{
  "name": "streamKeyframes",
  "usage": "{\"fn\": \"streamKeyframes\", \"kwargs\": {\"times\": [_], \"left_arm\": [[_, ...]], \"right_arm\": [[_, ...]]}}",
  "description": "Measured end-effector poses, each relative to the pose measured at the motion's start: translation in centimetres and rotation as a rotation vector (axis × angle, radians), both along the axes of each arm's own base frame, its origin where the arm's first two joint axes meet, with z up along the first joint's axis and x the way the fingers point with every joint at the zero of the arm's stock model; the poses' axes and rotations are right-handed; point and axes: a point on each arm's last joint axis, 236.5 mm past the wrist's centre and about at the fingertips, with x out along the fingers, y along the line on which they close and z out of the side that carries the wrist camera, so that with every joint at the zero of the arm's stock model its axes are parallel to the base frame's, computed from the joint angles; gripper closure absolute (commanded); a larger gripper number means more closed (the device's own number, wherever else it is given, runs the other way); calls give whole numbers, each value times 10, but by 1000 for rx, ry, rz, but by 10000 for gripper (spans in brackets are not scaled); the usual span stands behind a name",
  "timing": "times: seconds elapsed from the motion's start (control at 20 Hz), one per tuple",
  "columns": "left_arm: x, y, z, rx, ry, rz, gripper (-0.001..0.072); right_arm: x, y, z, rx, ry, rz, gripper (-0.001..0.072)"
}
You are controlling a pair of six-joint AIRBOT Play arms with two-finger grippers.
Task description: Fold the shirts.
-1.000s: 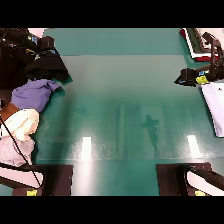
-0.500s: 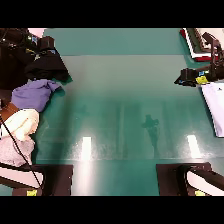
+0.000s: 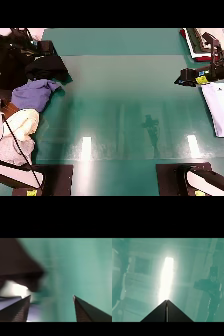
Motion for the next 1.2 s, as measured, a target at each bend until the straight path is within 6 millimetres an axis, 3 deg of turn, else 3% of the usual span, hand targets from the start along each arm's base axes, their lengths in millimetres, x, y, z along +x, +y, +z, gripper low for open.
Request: {"fn": "streamKeyframes", "kwargs": {"times": [0.2, 0.45, 0.5, 0.6, 0.65, 0.7, 0.8, 0.95, 1.1, 1.2], "left_arm": [[33, 34, -56, 116, -8, 60, 75], [58, 51, -125, 162, 20, 83, 77], [61, 51, -132, 165, 15, 84, 115], [68, 53, -140, 169, 0, 86, 636], [71, 53, -141, 172, -7, 87, 681], [74, 54, -137, 172, -23, 88, 681], [81, 53, -123, 167, -52, 92, 681], [87, 38, -70, 128, -119, 63, 681], [75, -5, 30, 39, -279, -46, 681], [47, -45, 103, -34, -387, -160, 681]], "right_arm": [[-3, 3, -1, 5, 13, 10, 689], [-10, 14, -2, 4, 30, 45, 689], [-10, 17, -2, 4, 31, 53, 689], [-11, 20, -3, -1, 31, 65, 689], [-12, 22, -3, -1, 30, 70, 689], [-12, 24, -3, -1, 30, 74, 689], [-11, 25, -2, -2, 25, 75, 689], [-6, 25, 1, 0, 0, 70, 689], [9, 25, 25, 3, -86, 57, 689], [24, 23, 55, 7, -185, 36, 689]]}}
